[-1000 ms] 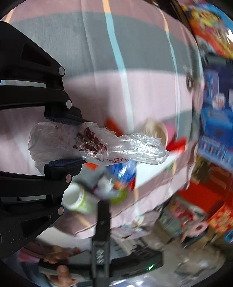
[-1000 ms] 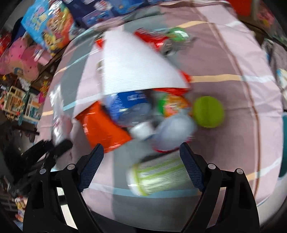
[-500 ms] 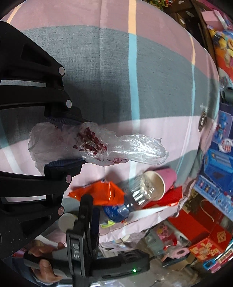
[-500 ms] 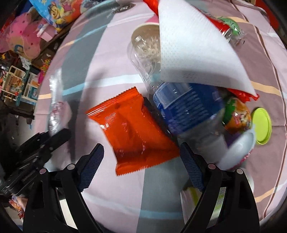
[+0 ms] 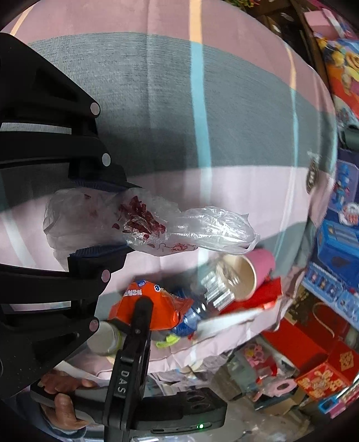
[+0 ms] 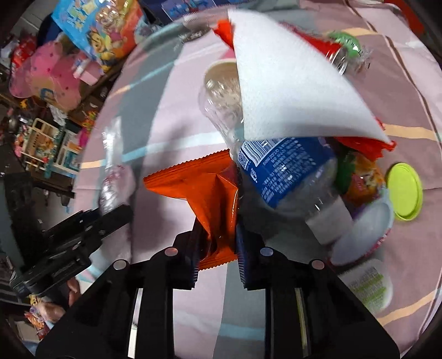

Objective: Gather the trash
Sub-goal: 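Carry the plastic bag with the left tool while the right tool carries the orange bag to the bin, then open both tools to drop the plastic bag and orange bag into the bin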

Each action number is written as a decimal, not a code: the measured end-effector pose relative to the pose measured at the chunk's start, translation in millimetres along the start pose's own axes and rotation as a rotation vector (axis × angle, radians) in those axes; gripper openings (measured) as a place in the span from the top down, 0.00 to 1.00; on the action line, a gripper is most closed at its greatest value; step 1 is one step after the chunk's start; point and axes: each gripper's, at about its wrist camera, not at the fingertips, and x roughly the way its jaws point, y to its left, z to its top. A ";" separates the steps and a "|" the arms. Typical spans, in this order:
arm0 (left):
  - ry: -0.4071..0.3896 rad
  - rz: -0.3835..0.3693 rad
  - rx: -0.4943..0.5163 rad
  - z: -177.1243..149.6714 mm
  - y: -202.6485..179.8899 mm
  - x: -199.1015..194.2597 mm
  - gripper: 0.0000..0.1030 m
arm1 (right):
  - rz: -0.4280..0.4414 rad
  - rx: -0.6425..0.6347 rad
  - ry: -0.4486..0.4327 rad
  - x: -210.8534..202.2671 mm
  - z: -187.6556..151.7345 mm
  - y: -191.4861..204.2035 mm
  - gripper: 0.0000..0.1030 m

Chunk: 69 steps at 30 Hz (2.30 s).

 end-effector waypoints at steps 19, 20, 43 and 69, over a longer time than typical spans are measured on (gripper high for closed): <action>0.035 -0.153 0.366 25.5 -214.1 30.8 0.67 | -0.014 0.260 -0.356 -174.8 -44.2 -154.0 0.79; 0.044 -0.164 0.394 26.0 -233.3 37.9 0.67 | -0.022 0.285 -0.376 -183.5 -49.1 -169.1 0.79; 0.277 -0.247 0.739 -6.1 -488.3 177.3 0.67 | -0.159 0.743 -0.502 -253.8 -167.3 -418.4 0.75; 0.368 -0.228 0.785 -36.1 -549.8 248.1 0.15 | -0.146 0.871 -0.441 -234.2 -190.3 -481.7 0.69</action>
